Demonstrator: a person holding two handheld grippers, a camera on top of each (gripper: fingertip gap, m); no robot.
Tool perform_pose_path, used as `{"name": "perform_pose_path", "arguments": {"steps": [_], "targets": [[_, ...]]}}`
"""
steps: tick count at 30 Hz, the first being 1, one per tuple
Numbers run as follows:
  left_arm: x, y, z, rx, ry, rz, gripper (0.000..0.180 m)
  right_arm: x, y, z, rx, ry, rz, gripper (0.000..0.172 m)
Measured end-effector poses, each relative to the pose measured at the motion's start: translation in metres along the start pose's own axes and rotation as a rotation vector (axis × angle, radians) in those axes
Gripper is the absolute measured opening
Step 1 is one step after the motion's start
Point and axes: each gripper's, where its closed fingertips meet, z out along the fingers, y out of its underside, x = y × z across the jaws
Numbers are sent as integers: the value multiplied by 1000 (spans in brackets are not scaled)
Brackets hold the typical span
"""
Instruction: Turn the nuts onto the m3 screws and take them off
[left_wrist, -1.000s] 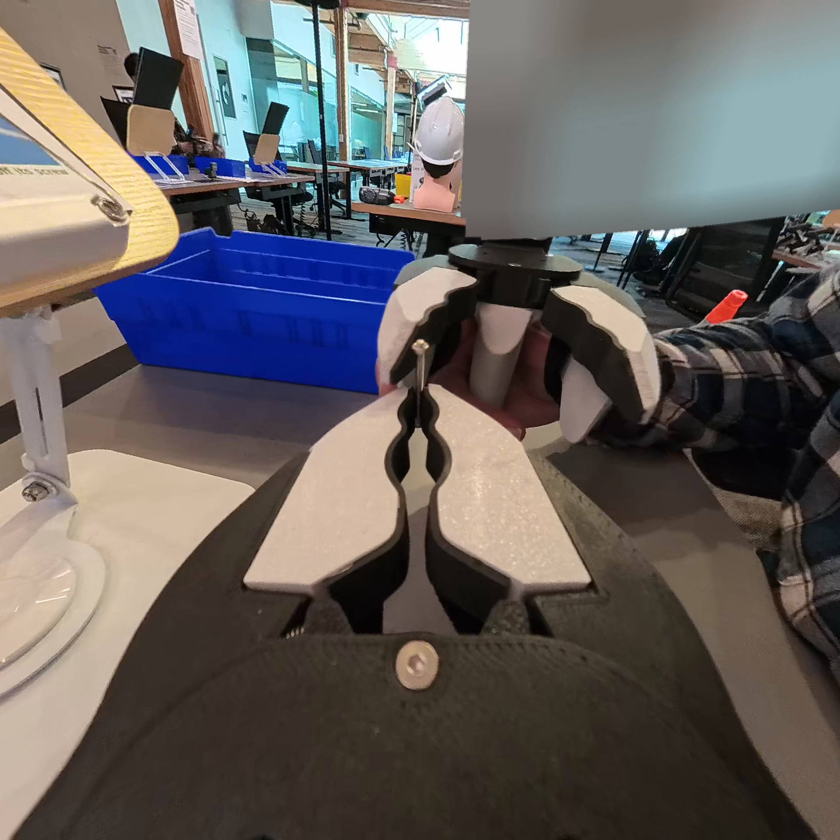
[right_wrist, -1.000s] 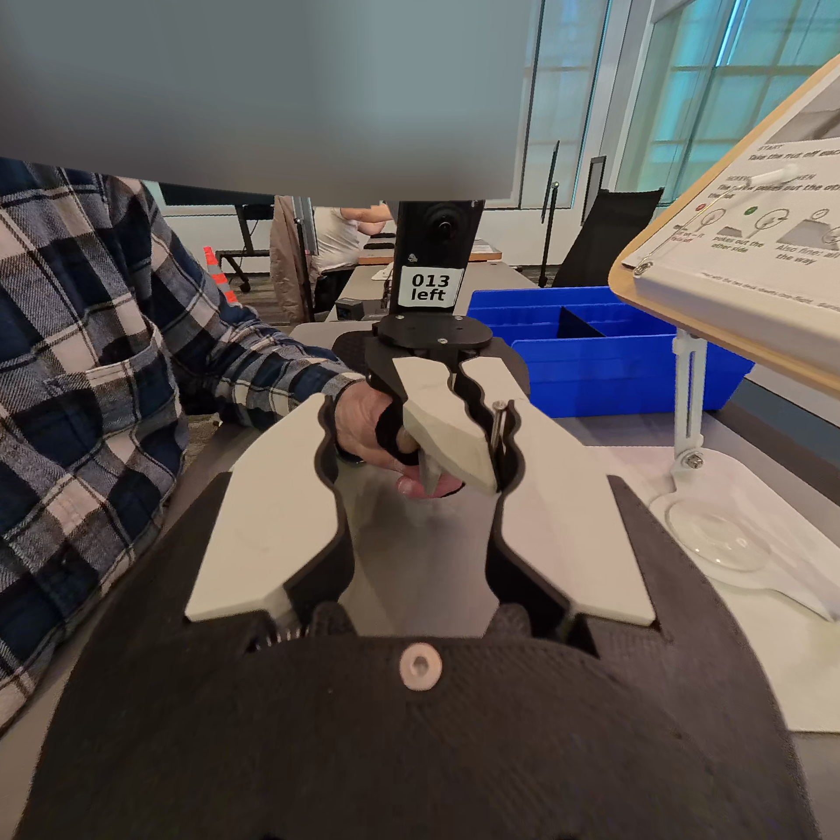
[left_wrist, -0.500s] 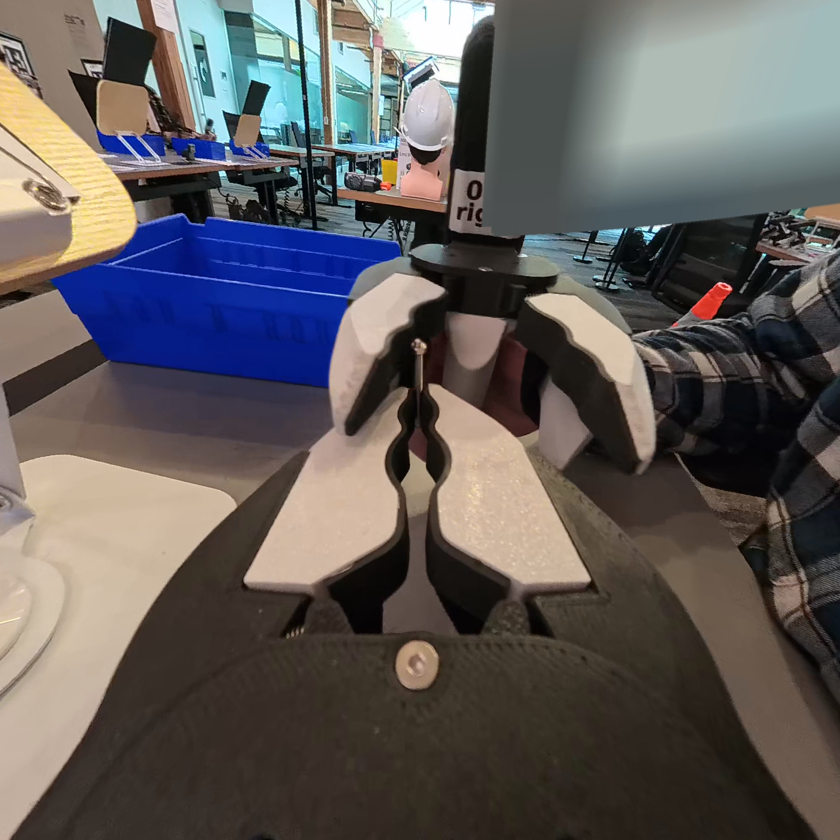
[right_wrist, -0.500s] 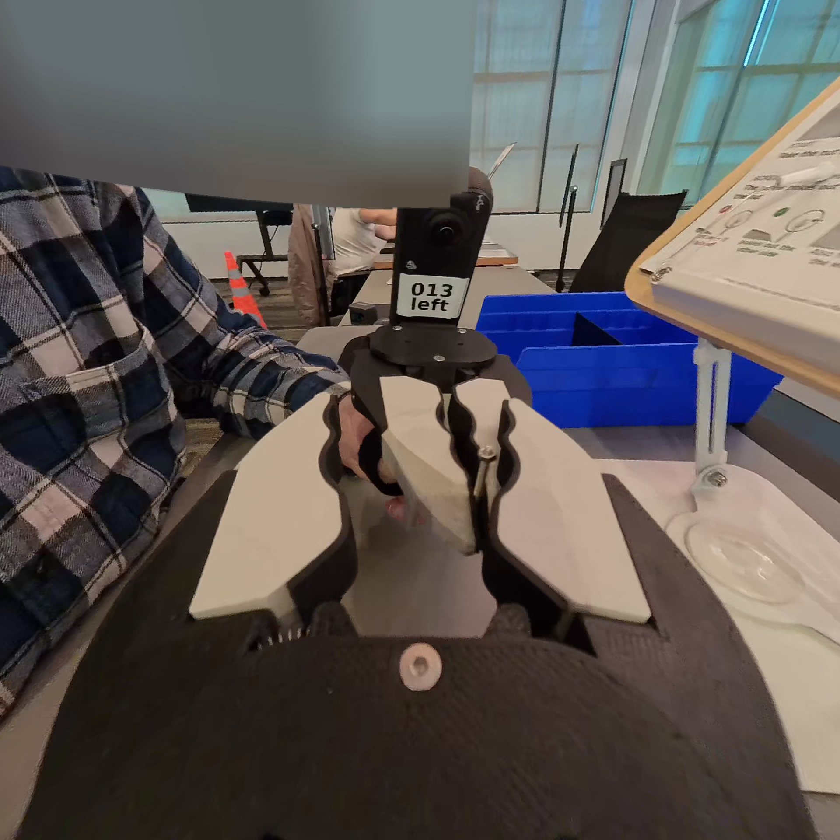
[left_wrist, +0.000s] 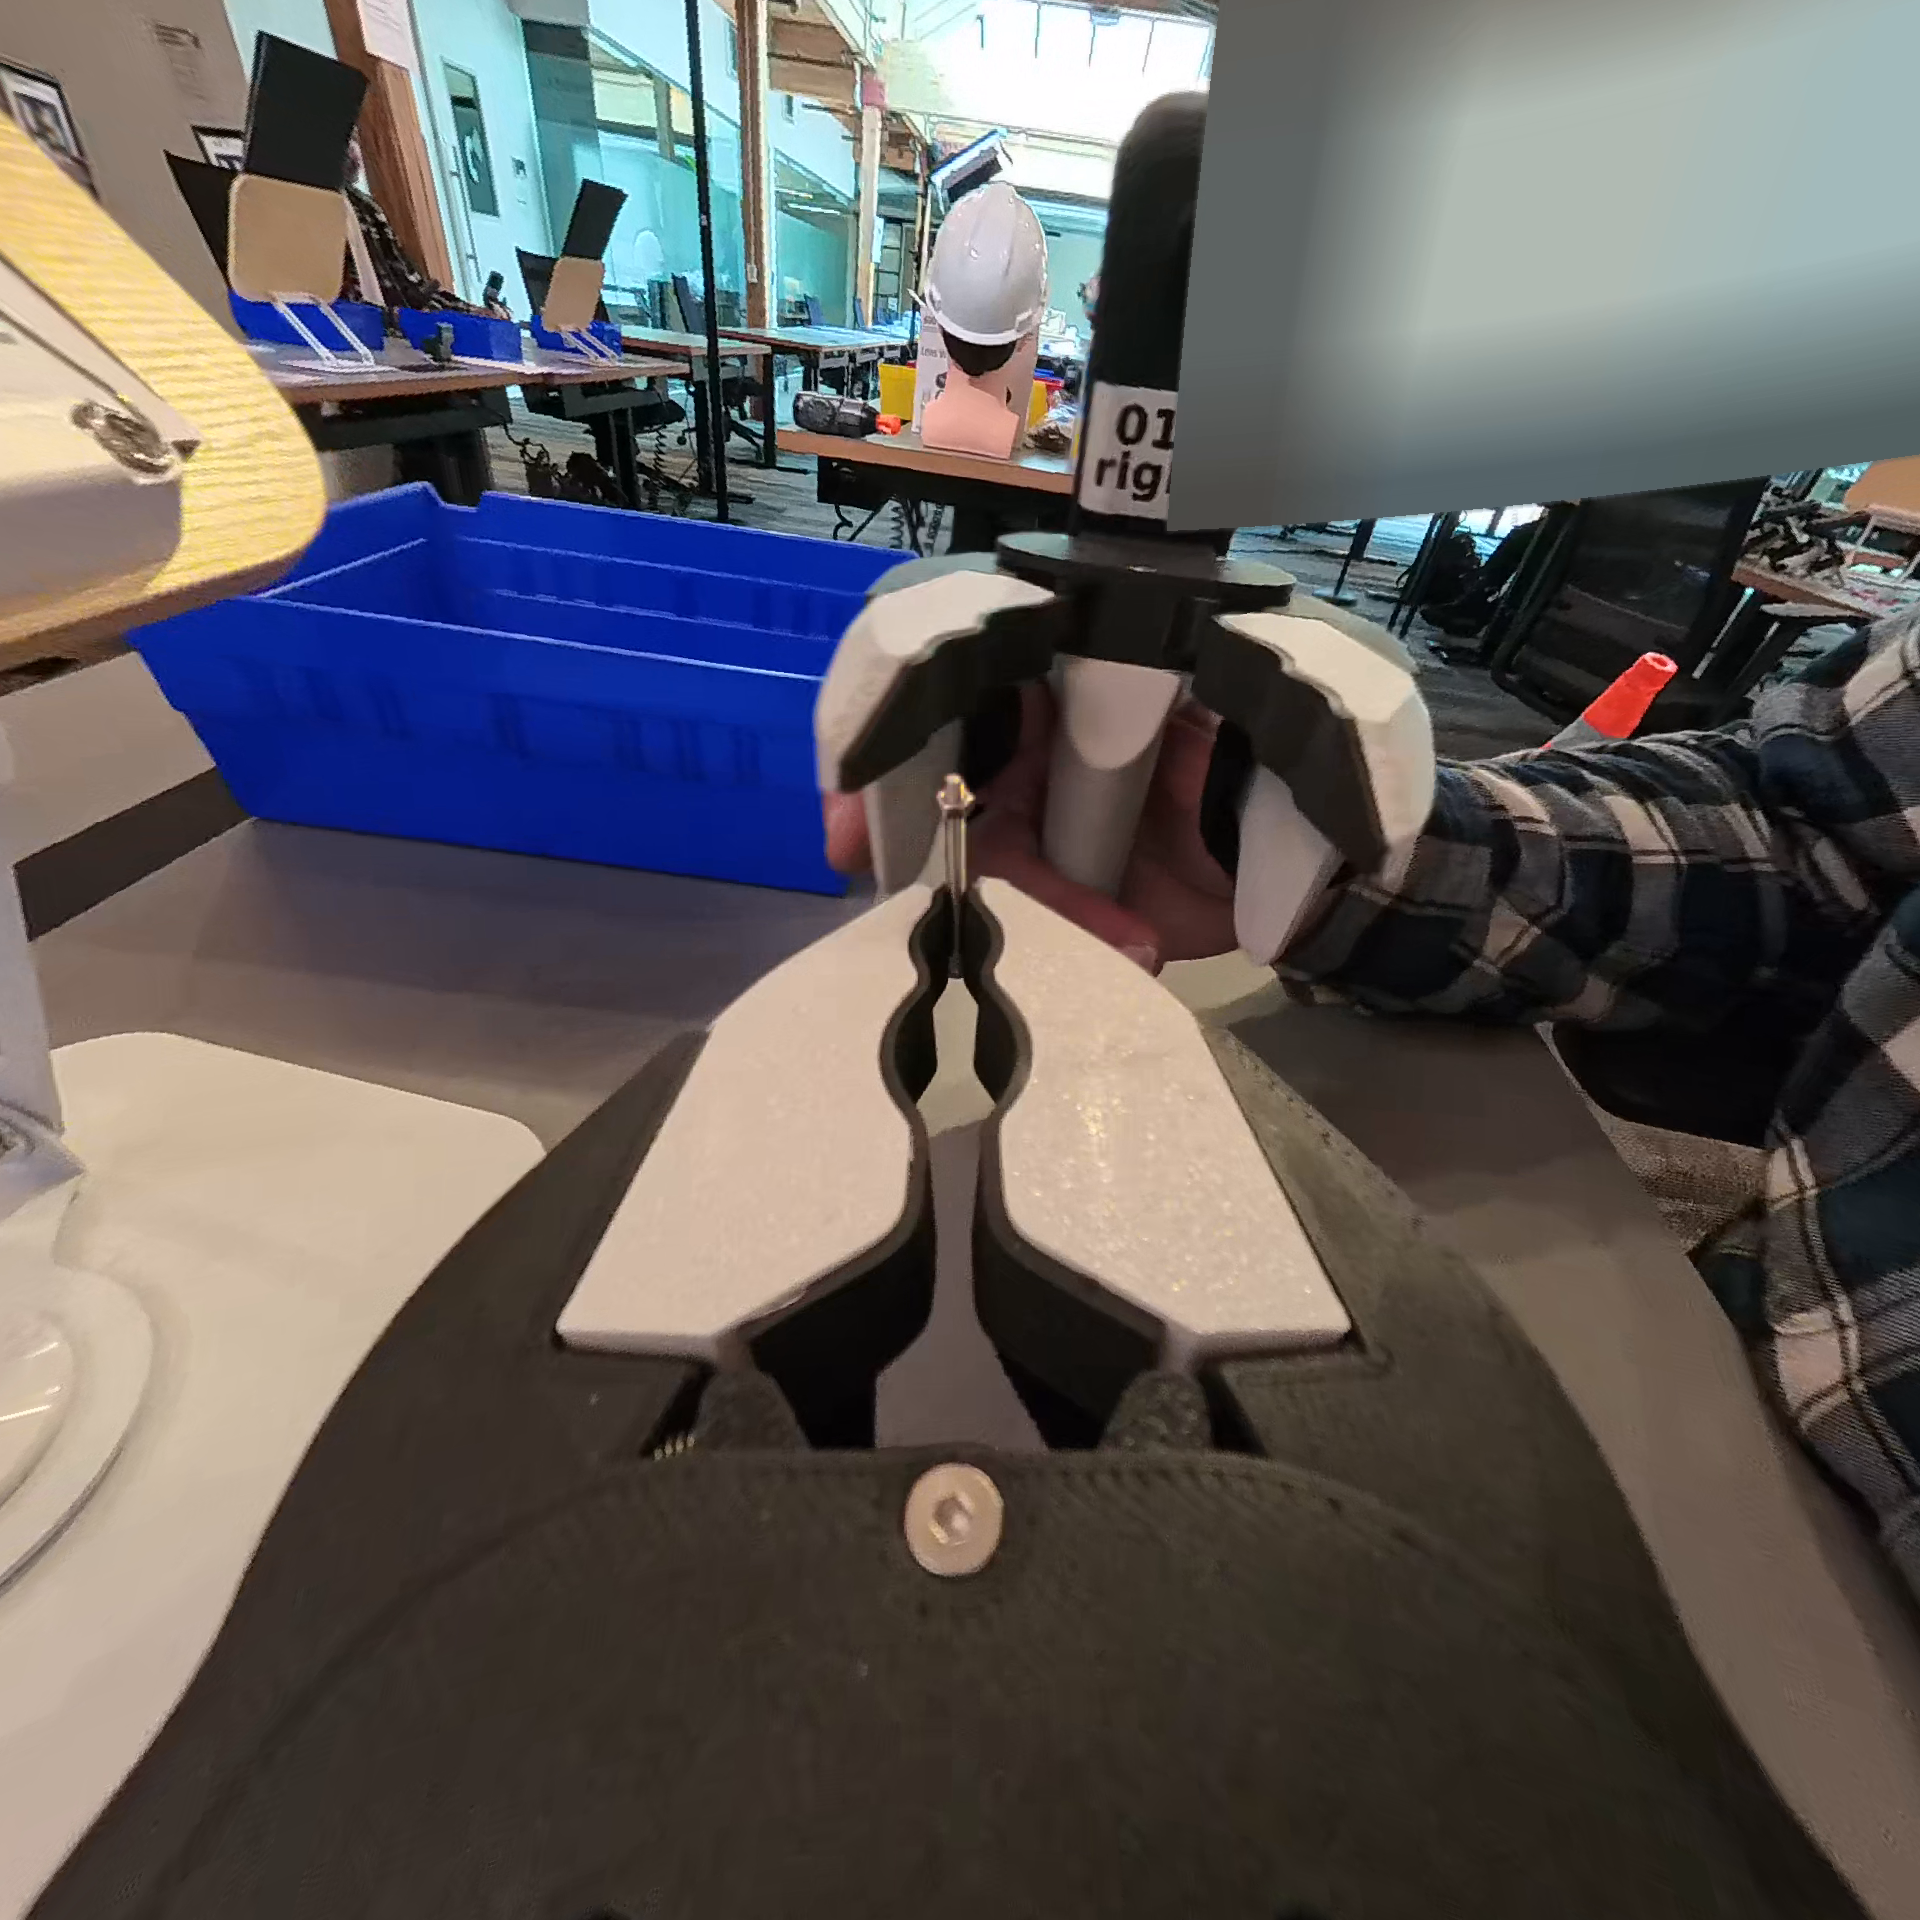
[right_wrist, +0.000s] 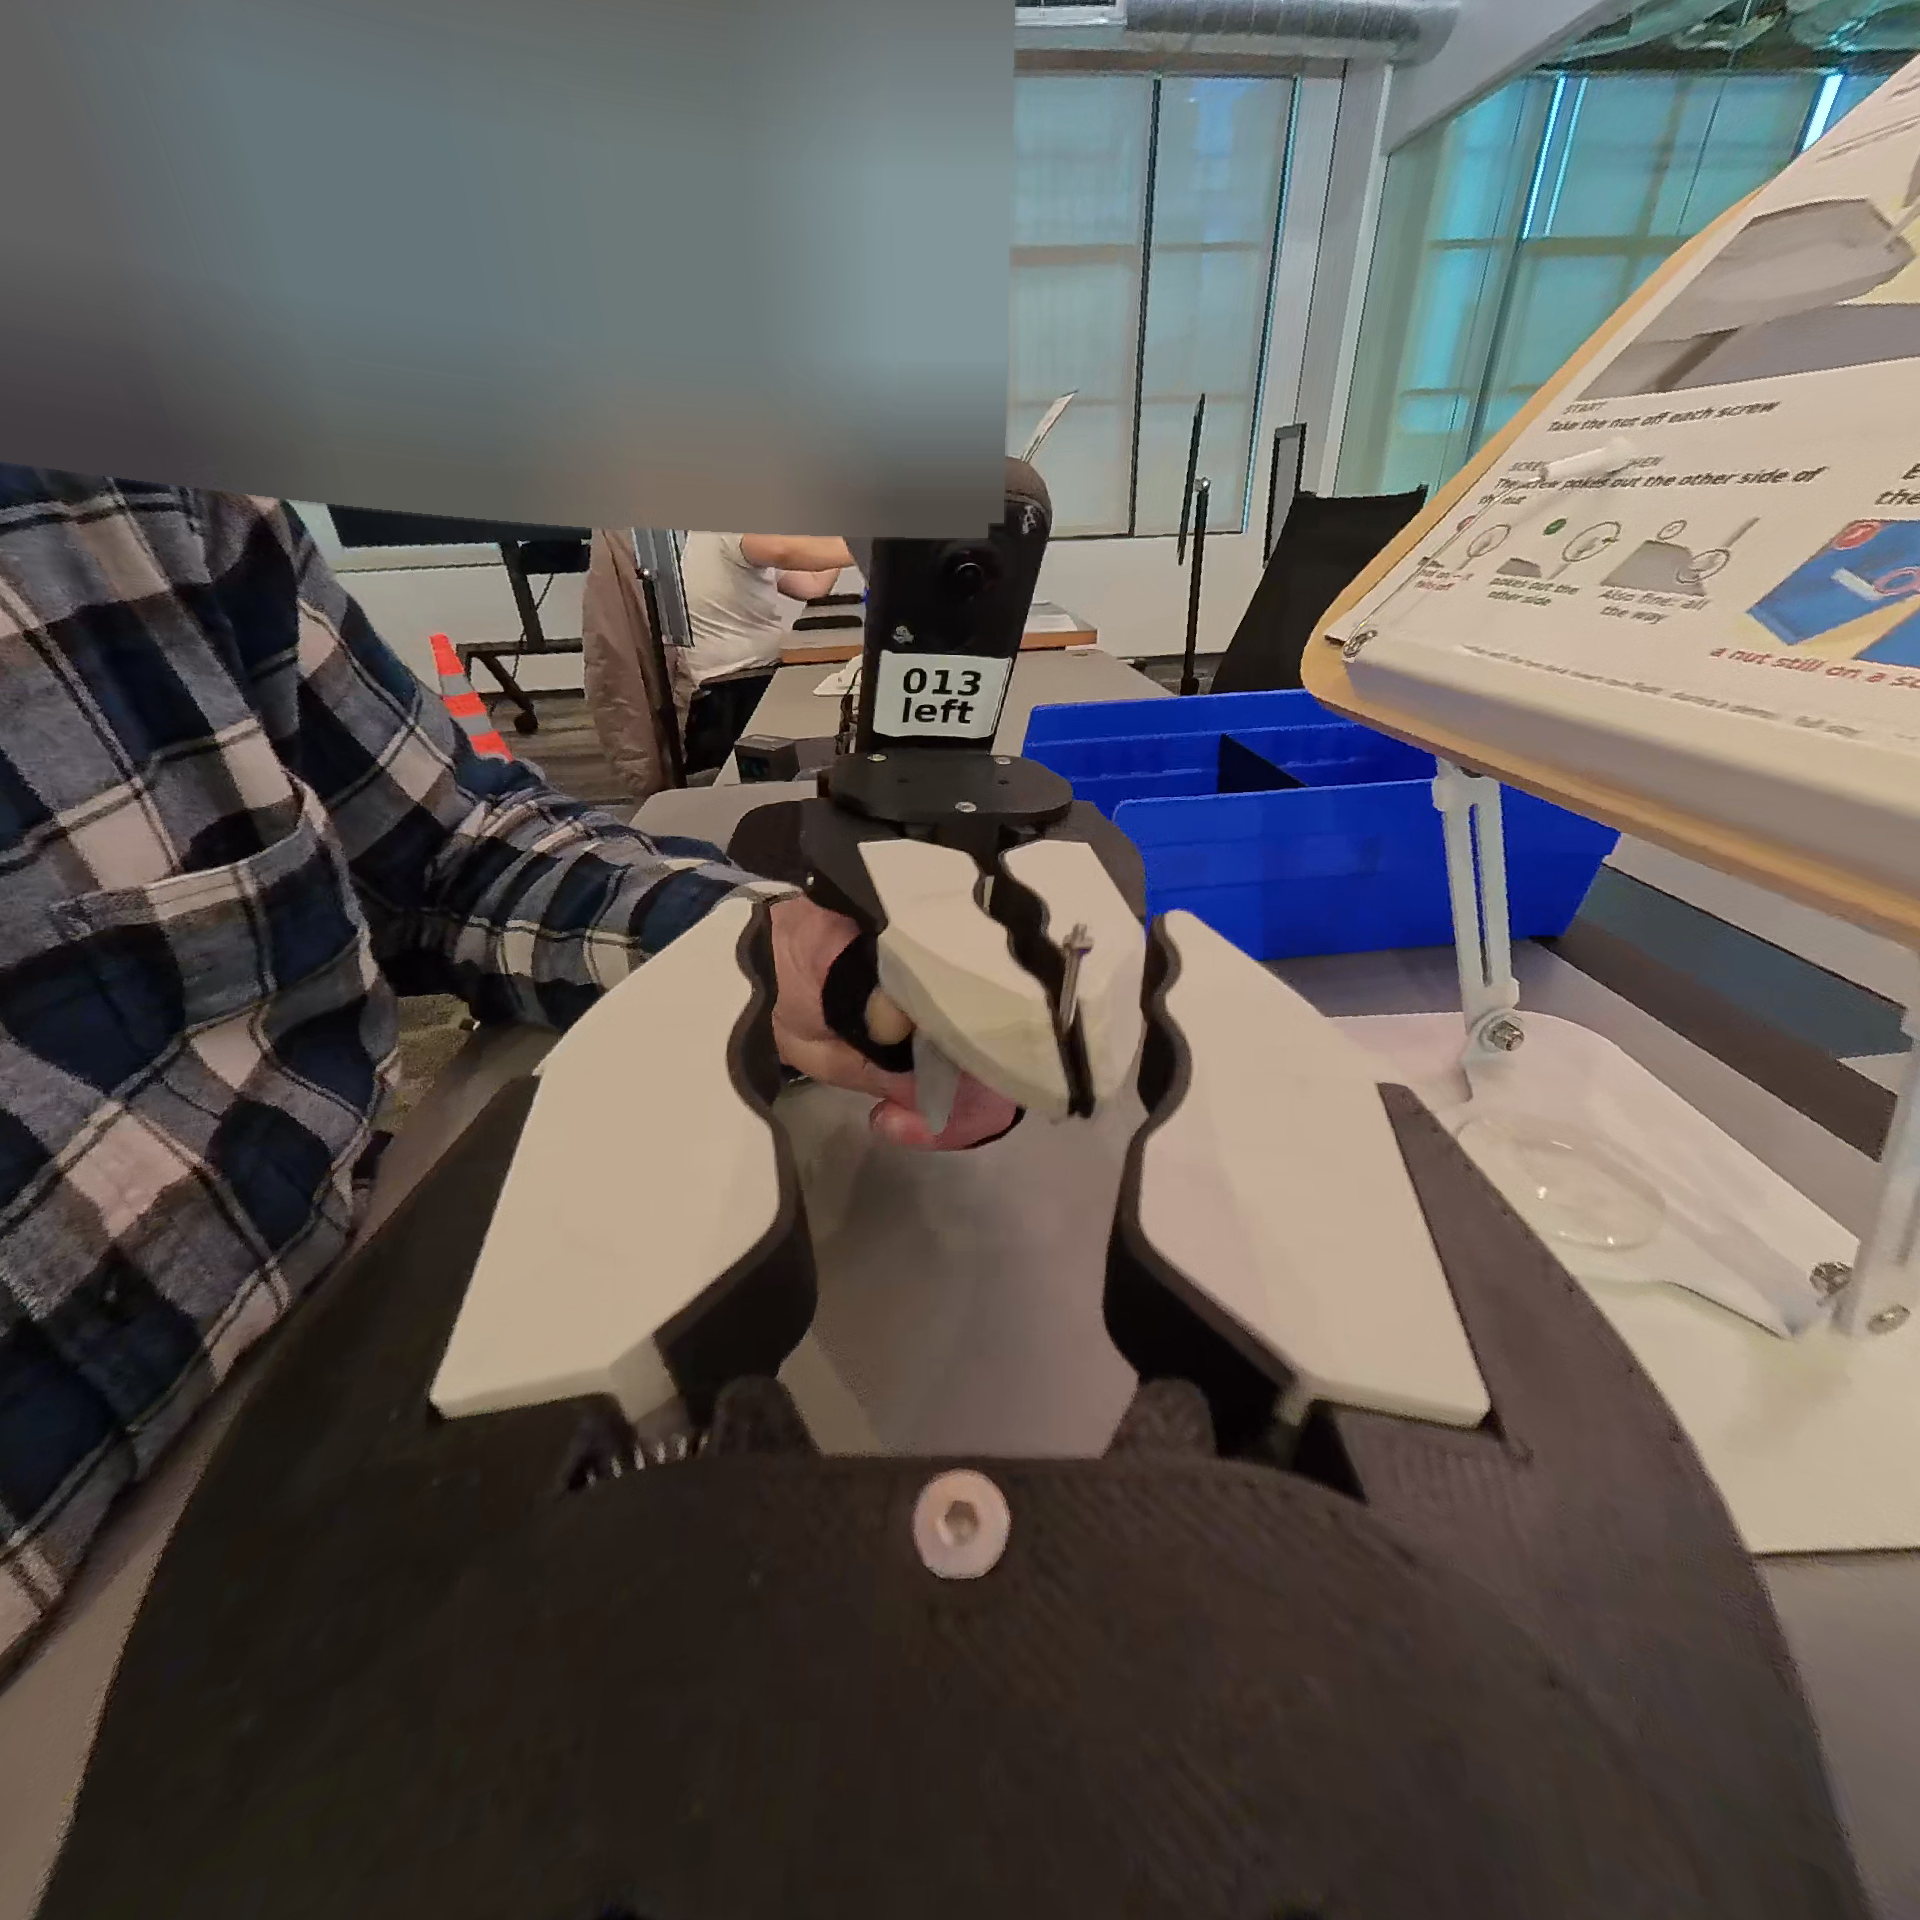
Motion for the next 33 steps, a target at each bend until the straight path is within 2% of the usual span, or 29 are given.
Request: {"name": "perform_pose_path", "arguments": {"steps": [3,6,13,15,18,24,29,33], "targets": [[4,-1,5,-1,3,5,2,-3,4,15,-26,-44,-1,73],[1,-2,4,0,-15,4,2,-8,9,24,-54,-78,-12,71],[-7,-6,-3,12,-49,-3,2,-10,2,-1,-19,-30,-14,72],[-10,-7,-4,22,-56,-22,2,-16,4,-9,-28,-52,-6,55],[-9,-5,-3,6,-51,-6,2,-7,1,-15,-16,12,-9,57],[1,-3,4,-9,-33,22,2,17,3,-6,-63,113,-18,30],[1,-5,2,1,-32,23,1,19,7,-3,-96,102,-1,8],[1,-3,3,-8,-32,29,2,20,11,-4,-125,125,-11,2]]}}
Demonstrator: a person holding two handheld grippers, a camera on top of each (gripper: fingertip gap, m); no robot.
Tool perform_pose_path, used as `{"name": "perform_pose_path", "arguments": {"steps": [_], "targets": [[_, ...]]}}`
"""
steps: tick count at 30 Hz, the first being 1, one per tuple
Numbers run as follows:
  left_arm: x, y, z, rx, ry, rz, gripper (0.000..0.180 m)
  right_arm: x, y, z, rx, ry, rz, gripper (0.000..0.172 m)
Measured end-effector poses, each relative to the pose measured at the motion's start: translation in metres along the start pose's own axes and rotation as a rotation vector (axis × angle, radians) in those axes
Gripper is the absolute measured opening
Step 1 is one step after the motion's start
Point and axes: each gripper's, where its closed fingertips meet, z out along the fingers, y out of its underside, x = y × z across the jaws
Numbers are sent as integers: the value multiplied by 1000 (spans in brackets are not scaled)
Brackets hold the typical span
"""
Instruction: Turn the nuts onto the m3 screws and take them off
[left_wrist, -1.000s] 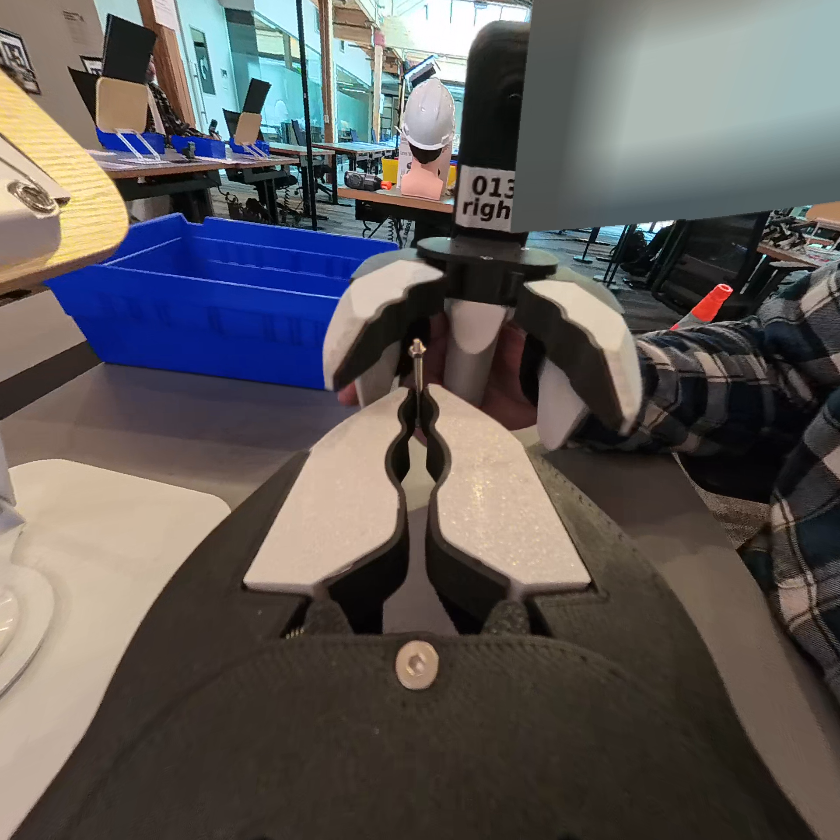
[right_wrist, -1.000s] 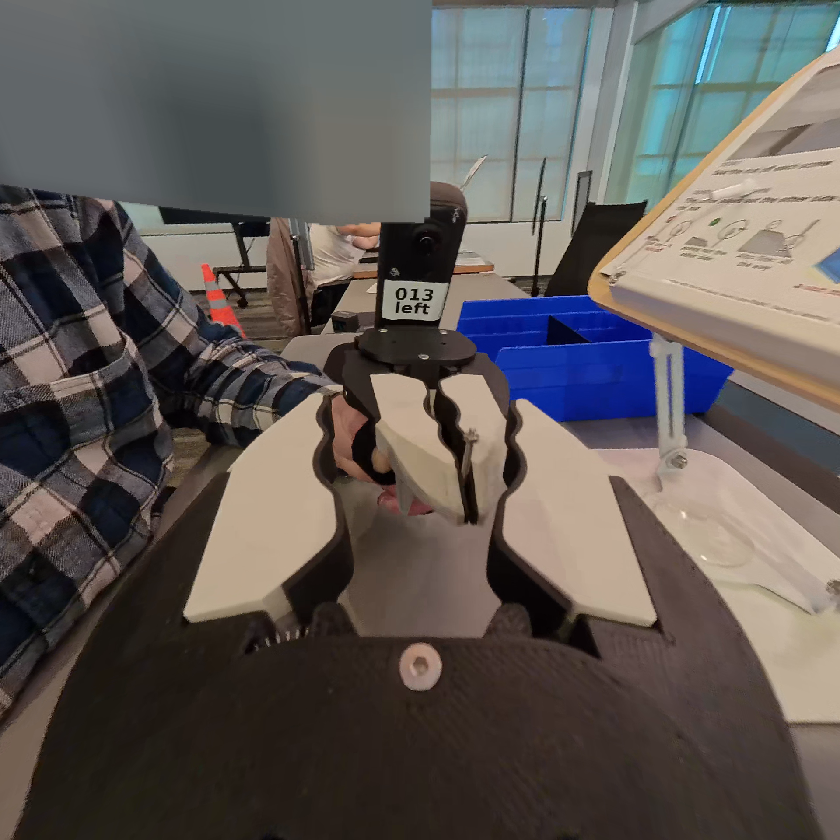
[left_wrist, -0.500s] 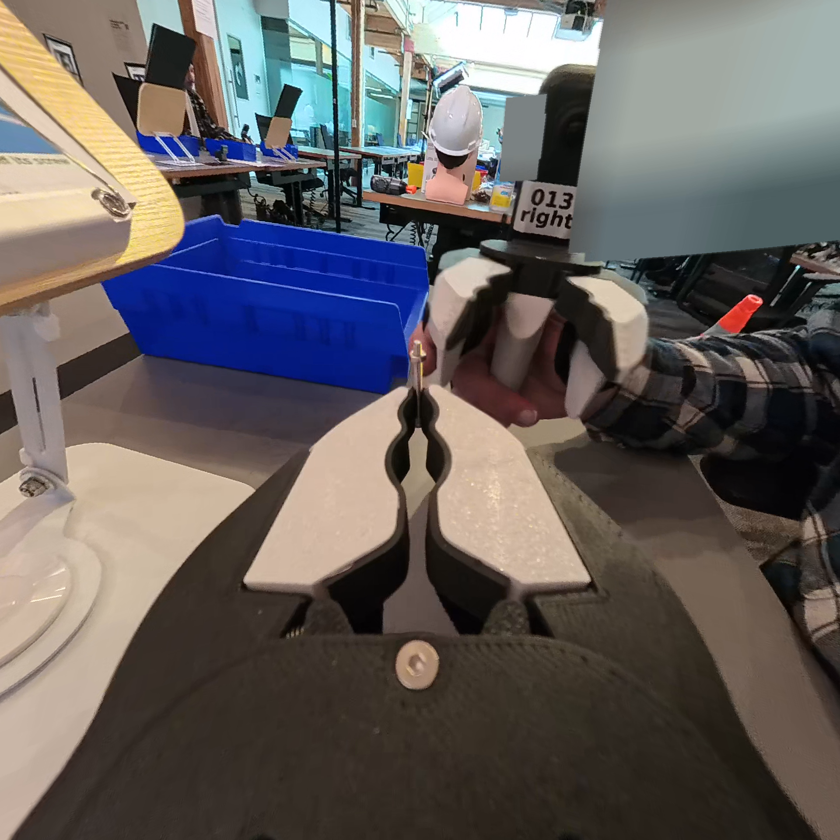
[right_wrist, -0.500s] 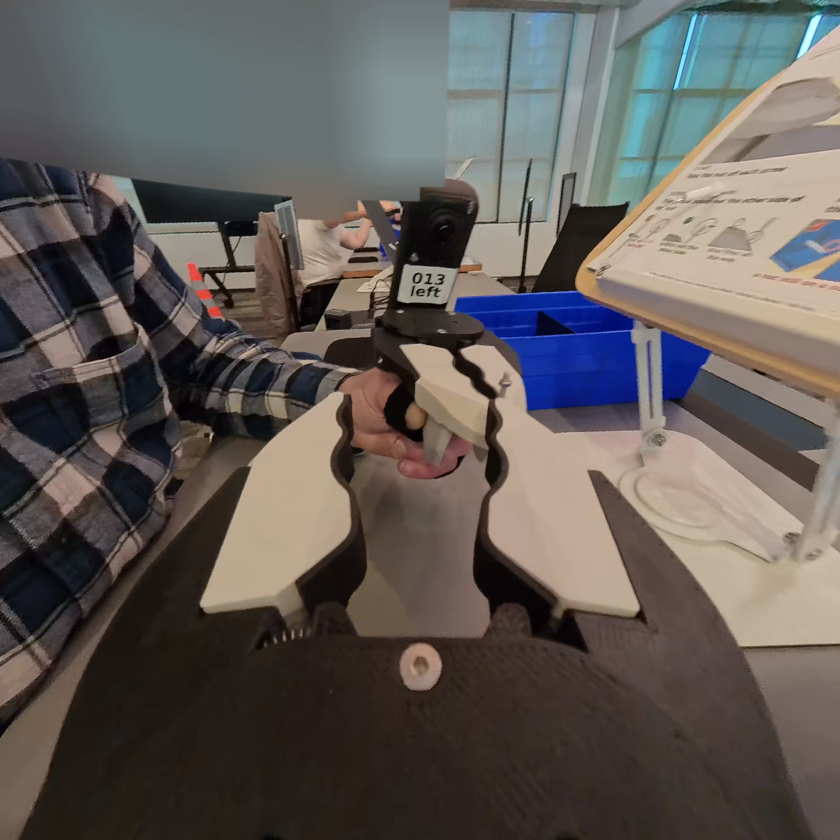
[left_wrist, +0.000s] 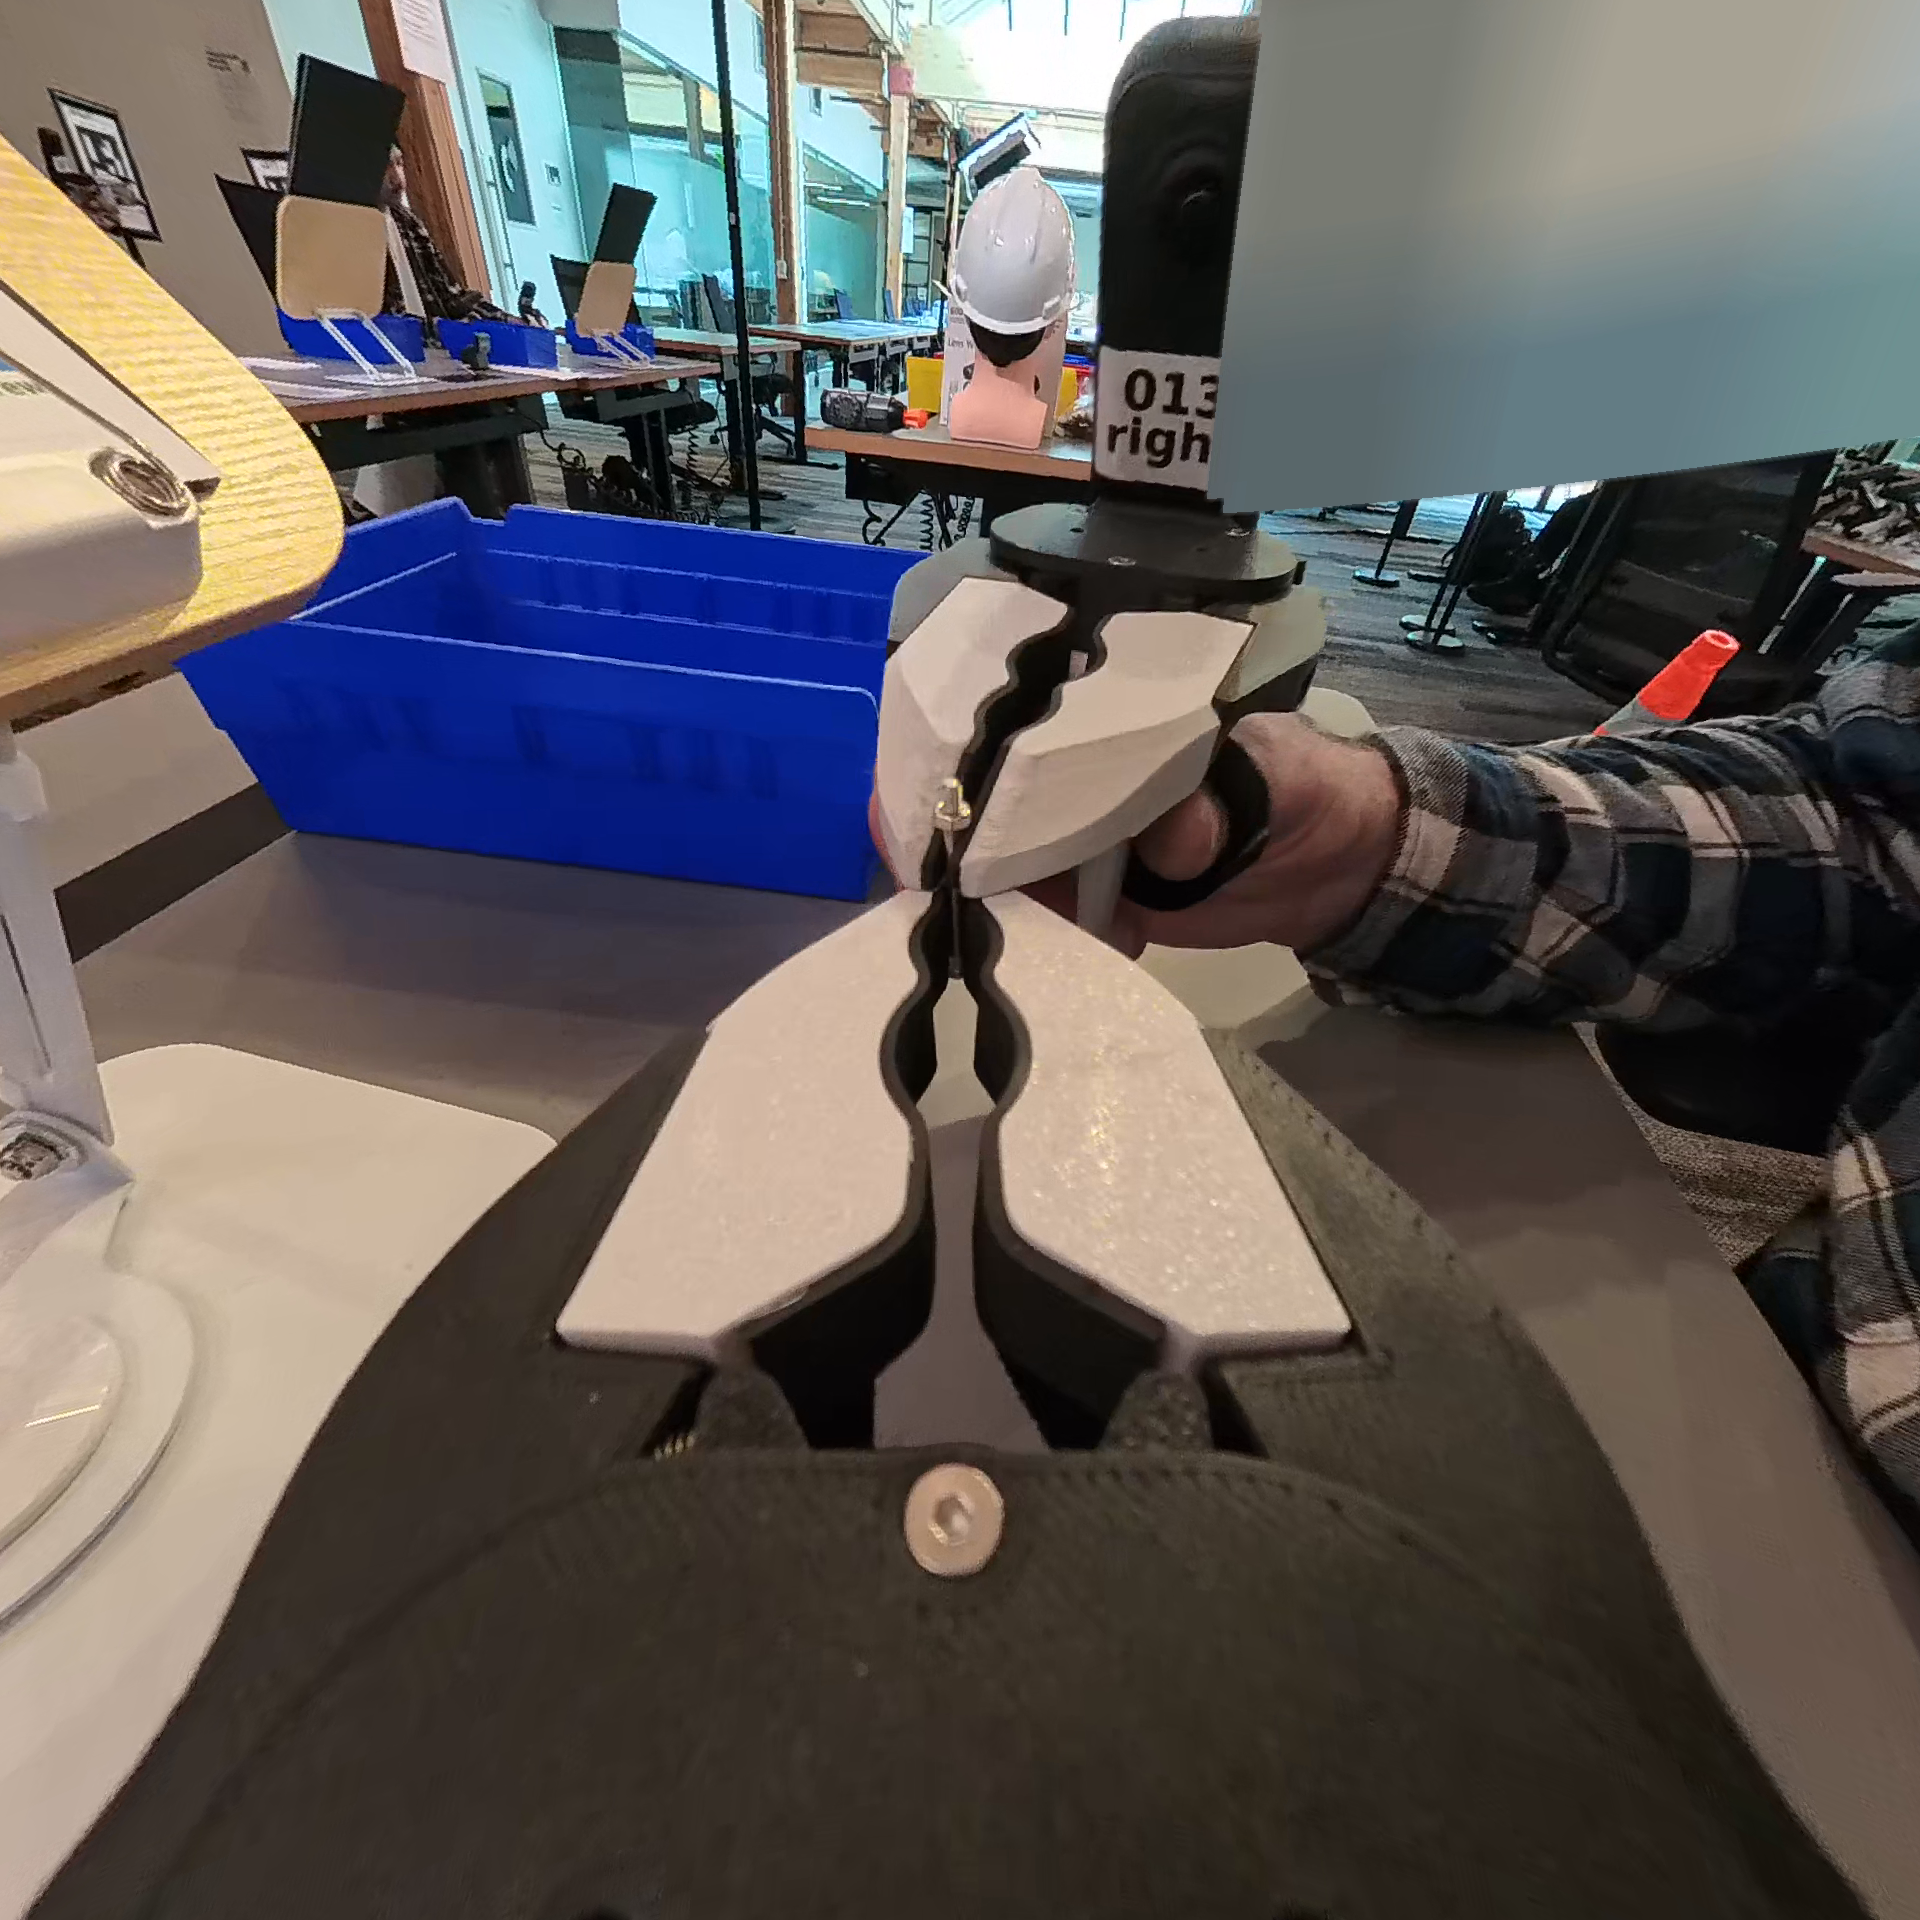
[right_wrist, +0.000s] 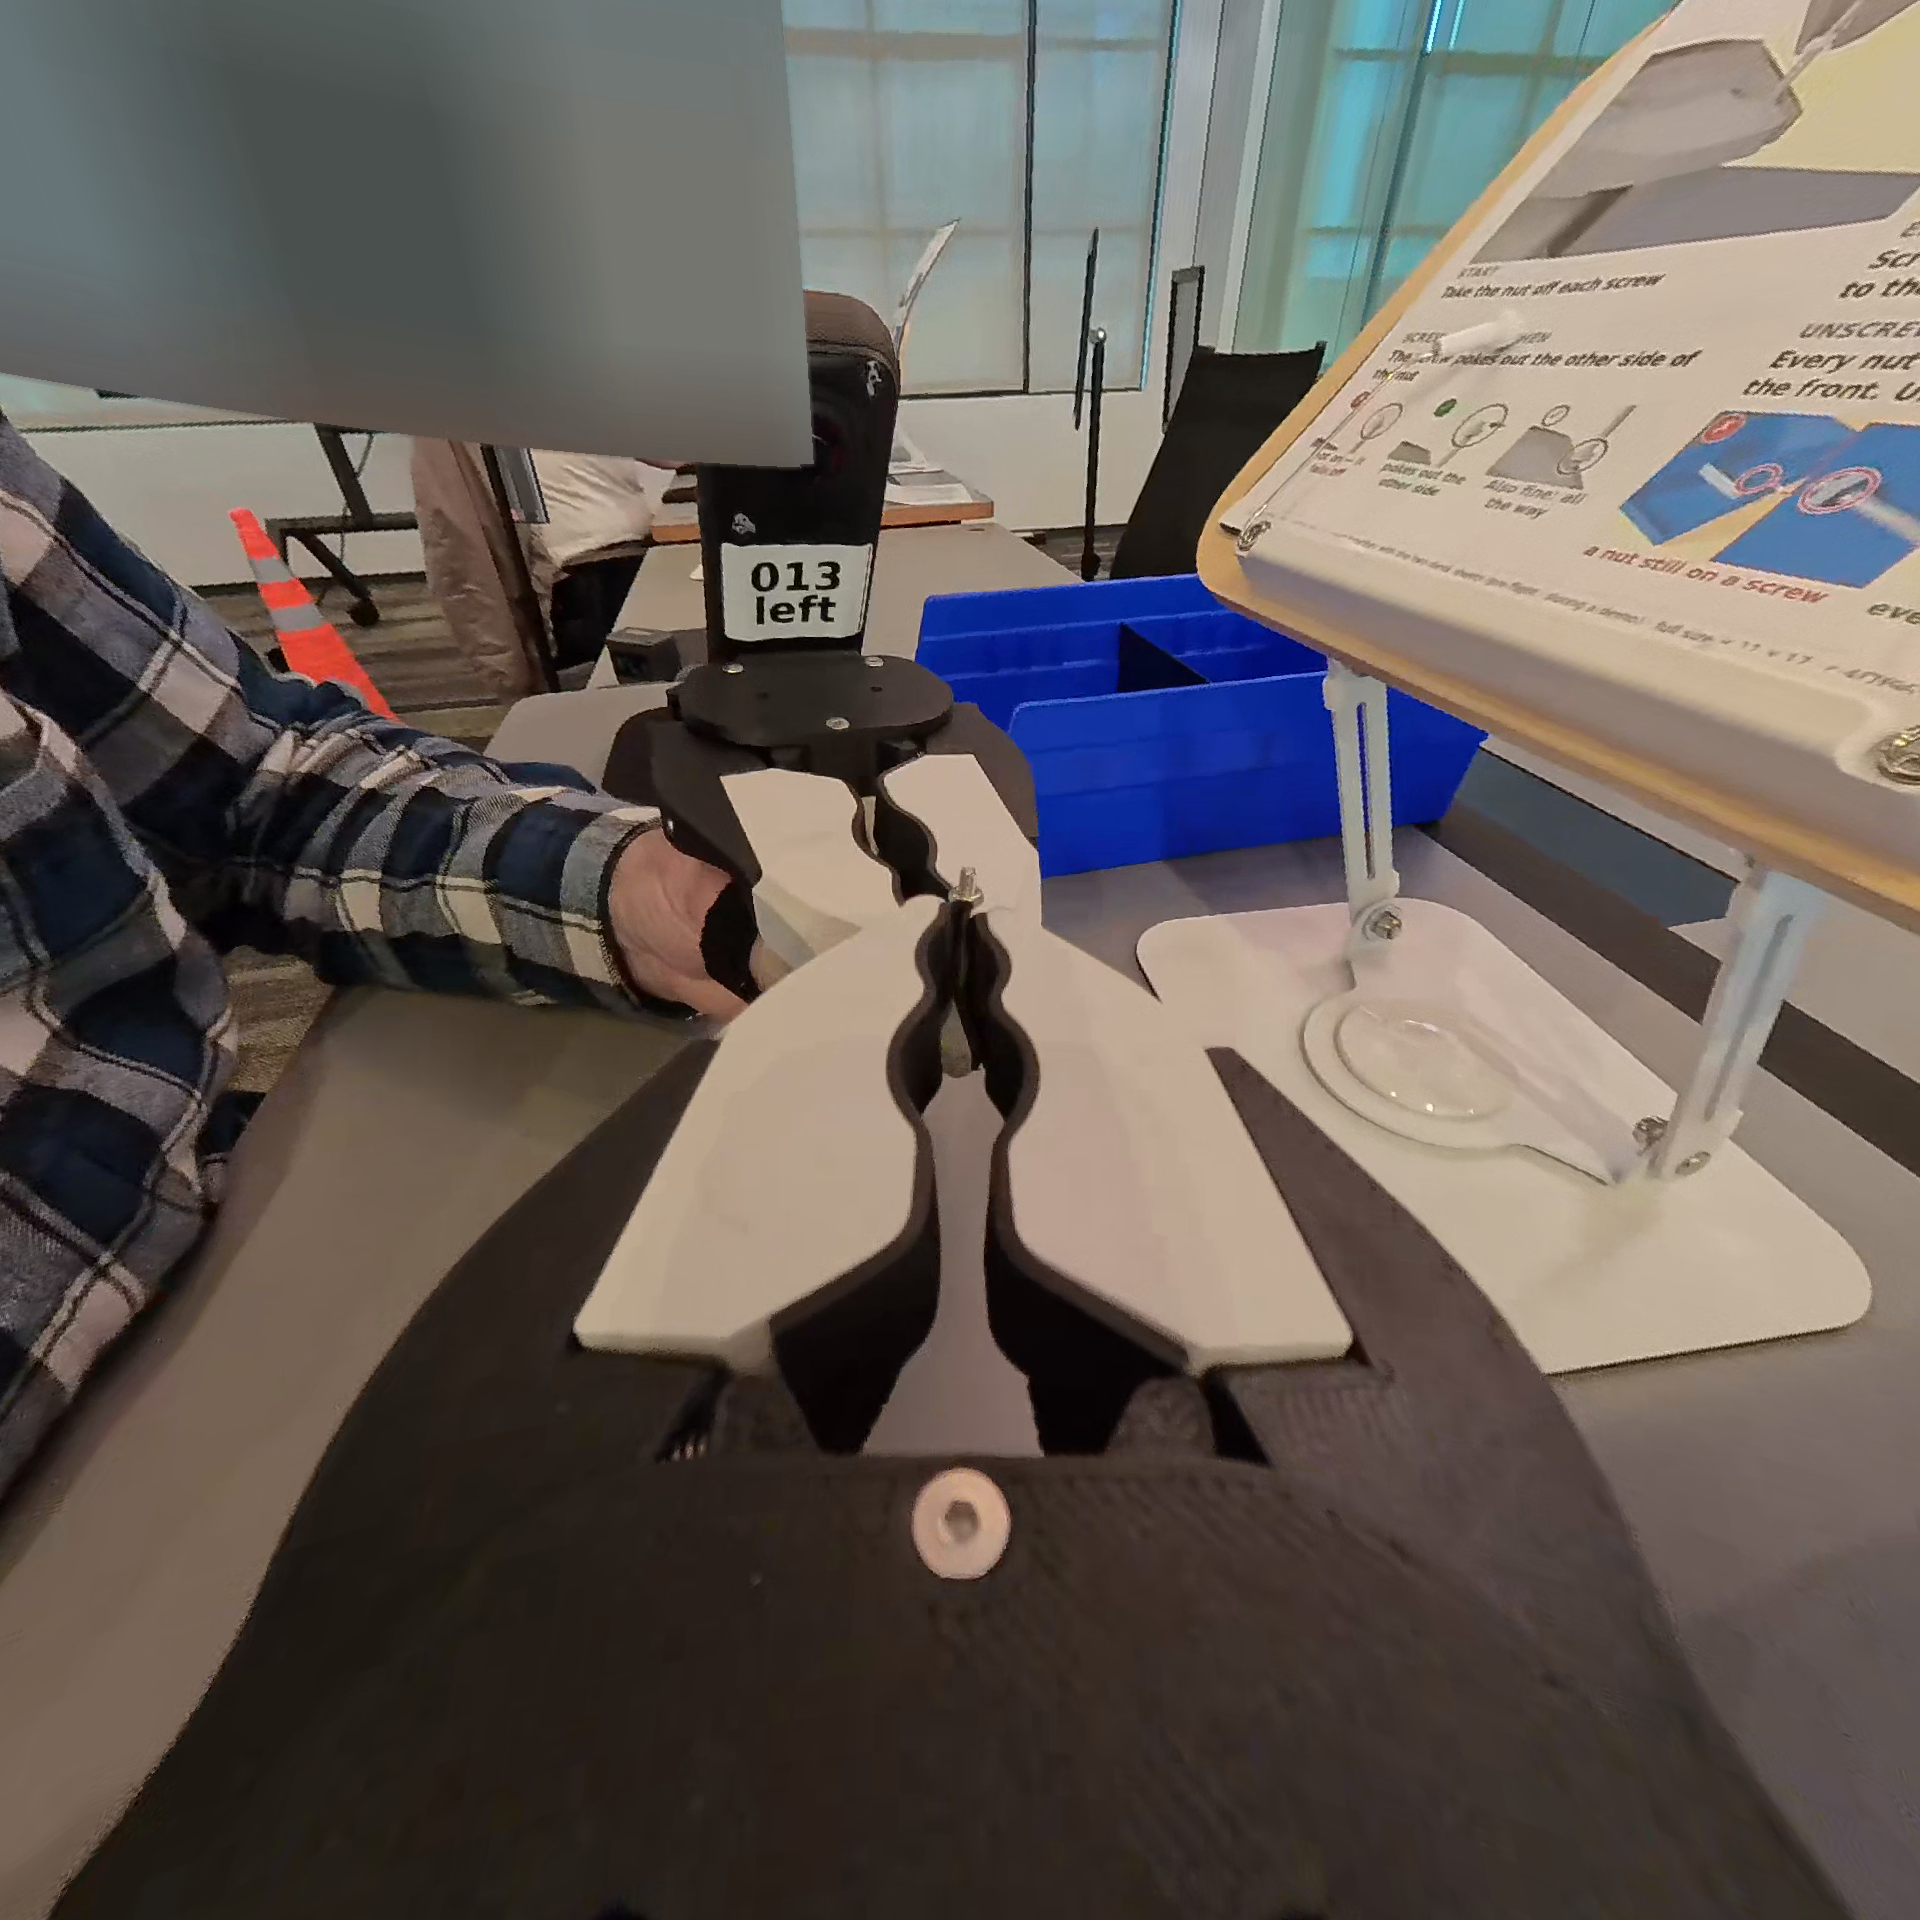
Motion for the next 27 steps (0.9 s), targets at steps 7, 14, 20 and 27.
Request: {"name": "perform_pose_path", "arguments": {"steps": [7,14,20,27], "targets": [[4,-15,-9,73,25,36,18,5,-18,-7,49,47,-19,3],[-11,0,-22,16,-39,70,1,72,-61,-75,15,321,-37,3],[-22,16,-25,-15,-107,84,0,192,-4,-159,-263,676,183,3],[-31,23,-28,-24,-132,77,0,253,98,-205,-660,874,421,3]]}}
